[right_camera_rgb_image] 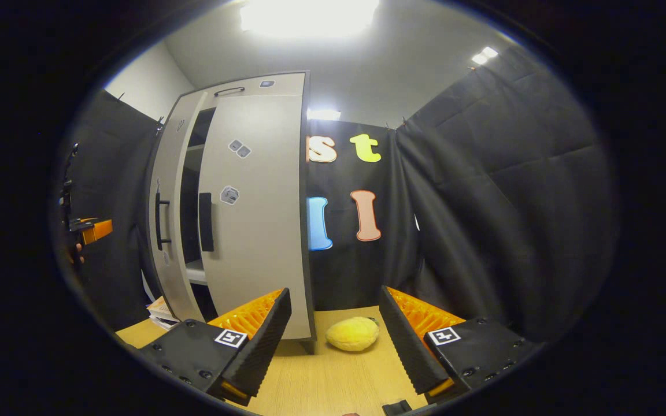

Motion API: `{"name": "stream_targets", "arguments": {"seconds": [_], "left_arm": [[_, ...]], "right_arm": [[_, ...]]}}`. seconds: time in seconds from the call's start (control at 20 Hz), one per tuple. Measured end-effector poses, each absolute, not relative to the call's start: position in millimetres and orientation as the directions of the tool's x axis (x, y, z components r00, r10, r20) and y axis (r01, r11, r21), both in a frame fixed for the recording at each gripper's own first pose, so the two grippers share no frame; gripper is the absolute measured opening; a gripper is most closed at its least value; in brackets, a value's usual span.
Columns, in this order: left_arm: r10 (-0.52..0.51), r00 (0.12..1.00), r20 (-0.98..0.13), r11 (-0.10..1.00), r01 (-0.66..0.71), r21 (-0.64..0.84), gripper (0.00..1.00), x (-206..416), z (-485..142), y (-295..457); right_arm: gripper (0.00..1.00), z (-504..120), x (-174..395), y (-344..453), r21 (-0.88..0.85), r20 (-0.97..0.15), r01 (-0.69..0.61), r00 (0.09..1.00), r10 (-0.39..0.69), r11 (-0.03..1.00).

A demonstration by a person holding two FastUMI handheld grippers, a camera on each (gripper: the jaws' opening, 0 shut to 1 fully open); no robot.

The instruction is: Grasp the bottle in the cabinet with the left hand and place it on the coaster, then close the right door with the right hand and the left door with the left hand.

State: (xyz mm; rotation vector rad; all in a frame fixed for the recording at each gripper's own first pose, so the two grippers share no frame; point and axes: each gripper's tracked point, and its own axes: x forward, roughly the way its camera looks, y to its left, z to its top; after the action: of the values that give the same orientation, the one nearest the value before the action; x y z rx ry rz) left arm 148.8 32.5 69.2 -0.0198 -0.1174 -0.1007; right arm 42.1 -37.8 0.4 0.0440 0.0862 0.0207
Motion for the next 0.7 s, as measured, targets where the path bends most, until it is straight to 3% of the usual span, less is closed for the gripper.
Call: {"name": "stream_targets", "arguments": {"seconds": [0.45,0.7], "left_arm": [[-0.052,0.997,0.063,0.999,0.052,-0.007,0.96,91.2,29.5,74.9],[-0.057,0.997,0.051,0.998,0.056,0.01,0.96,88.4,17.1,76.8]], "right_arm": [[0.98,8.7,33.8,-6.3,0.014,-0.056,-0.091,0.994,0.092,0.996],[0.97,7.3,28.1,4.1,0.014,-0.05,-0.11,0.993,0.11,0.994]]}}
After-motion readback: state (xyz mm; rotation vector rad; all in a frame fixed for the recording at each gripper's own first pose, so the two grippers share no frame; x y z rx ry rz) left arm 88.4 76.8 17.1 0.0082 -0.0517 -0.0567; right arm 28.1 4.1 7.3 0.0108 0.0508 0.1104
